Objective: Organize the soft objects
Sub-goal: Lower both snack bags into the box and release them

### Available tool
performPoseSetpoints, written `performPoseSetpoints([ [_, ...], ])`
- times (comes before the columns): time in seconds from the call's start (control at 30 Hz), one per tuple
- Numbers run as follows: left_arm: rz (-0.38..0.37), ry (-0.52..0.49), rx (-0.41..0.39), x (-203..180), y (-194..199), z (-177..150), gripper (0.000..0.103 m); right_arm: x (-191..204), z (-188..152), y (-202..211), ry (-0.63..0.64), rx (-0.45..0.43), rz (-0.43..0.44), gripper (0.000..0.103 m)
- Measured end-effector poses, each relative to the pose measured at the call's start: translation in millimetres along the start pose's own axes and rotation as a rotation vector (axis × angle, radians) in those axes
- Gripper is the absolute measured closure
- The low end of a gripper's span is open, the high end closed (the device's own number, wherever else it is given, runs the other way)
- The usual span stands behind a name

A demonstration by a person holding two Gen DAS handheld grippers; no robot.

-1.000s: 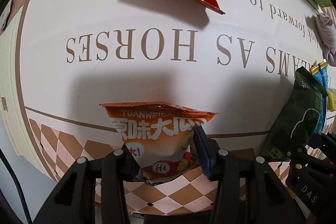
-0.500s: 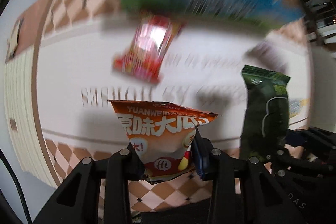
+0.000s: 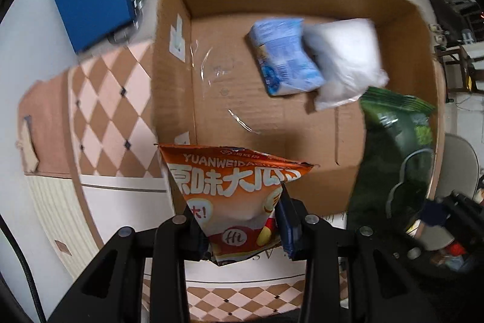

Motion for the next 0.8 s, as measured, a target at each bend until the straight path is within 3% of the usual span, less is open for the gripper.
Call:
performPoseSetpoints([
  [0.1,-0.011,0.008,0.076,4,-27,16,0.069,0,25,-41,-0.003,0.063,-0.009,0.064],
  [0.23,0.007,-0.002,0.139,8,-53,24,0.07,-3,35,-81,-0.005,0.131,-0.01,0.064],
  [0.5,-0.028,0.031,0.215,20,-75,25,0.064,-4,42,-119,-0.006,0.222,0.001,0.063],
  [0.57,-0.027,0.042,0.215,25,-73,23,0.057,-10,47,-121,0.006,0.225,-0.035,0.042],
  [0.6,-0.027,0.041,0.207,26,-70,22,0.044,-10,48,-120,0.004,0.223,-0.037,0.014],
  [0.63,-0.023,0.04,0.195,28,-67,23,0.038,-11,49,-118,0.002,0.219,-0.044,0.003],
  [0.77,-0.026,0.026,0.153,33,-53,16,0.023,-13,50,-104,0.012,0.198,-0.097,0.003],
  [0.8,-0.028,0.023,0.145,34,-50,13,0.015,-13,50,-102,0.015,0.196,-0.105,0.003],
])
Point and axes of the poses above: each gripper's, at about its wrist camera, not at the fingertips, and y roughly against the way its jaws point, x to its left, z to its top, the point moved 5 cm from there along -y, roughly the way its jaws point, and after that the axes turned 5 degrees about z, right-handed, at the moved point
